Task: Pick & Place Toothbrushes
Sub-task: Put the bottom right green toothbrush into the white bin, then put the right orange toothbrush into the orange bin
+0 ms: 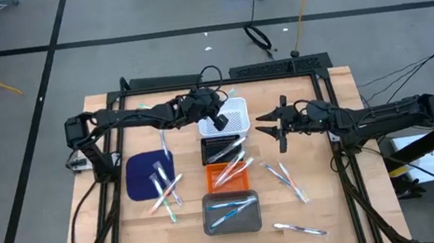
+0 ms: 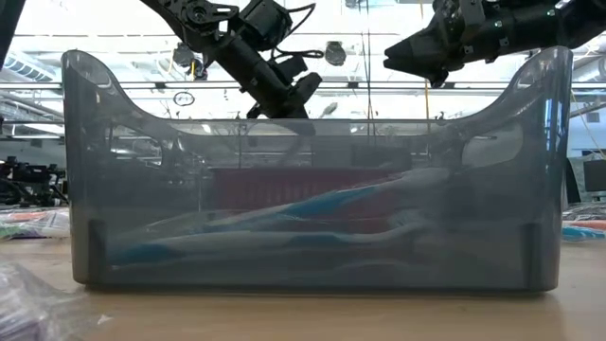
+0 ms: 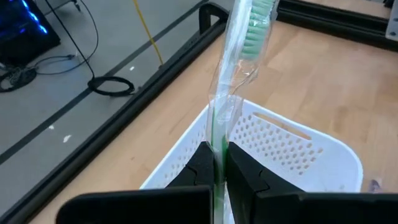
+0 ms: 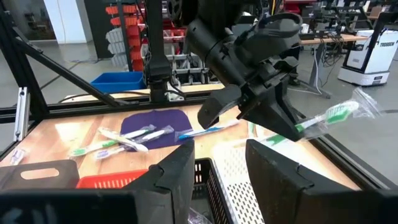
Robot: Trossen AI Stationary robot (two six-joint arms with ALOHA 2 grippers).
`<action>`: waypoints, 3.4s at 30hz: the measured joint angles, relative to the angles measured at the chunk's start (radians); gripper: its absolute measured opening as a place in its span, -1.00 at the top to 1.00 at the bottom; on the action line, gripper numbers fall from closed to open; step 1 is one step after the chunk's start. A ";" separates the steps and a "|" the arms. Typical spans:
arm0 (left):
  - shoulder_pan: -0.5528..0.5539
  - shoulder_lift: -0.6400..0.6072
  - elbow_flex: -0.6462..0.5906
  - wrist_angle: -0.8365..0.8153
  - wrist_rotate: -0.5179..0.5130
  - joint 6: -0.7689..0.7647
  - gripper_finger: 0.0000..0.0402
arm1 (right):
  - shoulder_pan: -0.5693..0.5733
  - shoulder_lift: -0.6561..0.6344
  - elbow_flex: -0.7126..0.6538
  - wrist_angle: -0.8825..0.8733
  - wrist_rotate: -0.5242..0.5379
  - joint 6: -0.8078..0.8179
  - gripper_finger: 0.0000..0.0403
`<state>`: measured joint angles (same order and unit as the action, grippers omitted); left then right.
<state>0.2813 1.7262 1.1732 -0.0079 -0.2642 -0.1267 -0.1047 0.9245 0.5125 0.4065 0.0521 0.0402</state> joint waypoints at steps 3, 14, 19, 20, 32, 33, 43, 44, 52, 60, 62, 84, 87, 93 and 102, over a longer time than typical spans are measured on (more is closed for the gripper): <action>0.000 0.022 0.001 0.006 0.001 -0.010 0.98 | 0.000 0.000 0.000 0.000 0.000 0.000 0.33; 0.000 0.055 0.000 0.001 0.001 -0.036 0.70 | 0.000 0.000 0.000 0.000 0.000 0.000 0.34; 0.000 0.055 0.000 -0.008 0.001 -0.043 0.58 | 0.000 0.000 0.000 0.000 0.000 0.000 0.34; 0.000 0.055 0.000 -0.013 0.001 -0.049 0.56 | 0.000 0.000 0.000 0.000 0.000 0.000 0.34; 0.000 0.055 0.000 -0.020 0.002 -0.032 0.22 | 0.001 0.000 0.000 -0.105 -0.064 0.070 0.35; -0.001 0.055 0.000 -0.020 0.002 -0.025 0.21 | 0.001 0.000 0.000 -0.130 -0.093 0.088 0.35; -0.022 0.047 0.000 -0.024 0.122 -0.013 0.21 | 0.091 -0.001 0.000 -0.461 -0.208 0.292 0.36; -0.026 0.045 0.000 -0.022 0.132 -0.012 0.21 | 0.106 -0.001 0.000 -0.499 -0.211 0.326 0.36; -0.072 0.019 0.000 -0.031 0.143 -0.006 0.21 | 0.235 -0.001 0.000 -0.771 -0.184 0.645 0.36; -0.114 0.017 0.000 -0.027 0.143 0.001 0.21 | 0.327 0.000 0.000 -0.864 -0.203 0.838 0.36; -0.122 0.017 0.000 -0.027 0.143 0.001 0.21 | 0.346 0.000 -0.009 -0.855 -0.213 0.876 0.36; -0.140 0.017 0.000 -0.027 0.143 0.017 0.21 | 0.408 0.000 -0.232 -0.545 -0.238 1.051 0.36; -0.140 0.017 0.000 -0.027 0.143 0.018 0.21 | 0.408 0.000 -0.234 -0.546 -0.236 1.044 0.44; -0.140 0.017 0.000 -0.027 0.143 0.019 0.21 | 0.408 0.000 -0.234 -0.544 -0.226 0.996 0.95; -0.140 0.017 0.000 -0.026 0.143 0.018 0.21 | 0.407 -0.008 -0.234 -0.546 -0.202 0.984 1.00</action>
<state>0.1413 1.7435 1.1736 -0.0341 -0.1215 -0.1086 0.3027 0.9163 0.2789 -0.1395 -0.1503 1.0242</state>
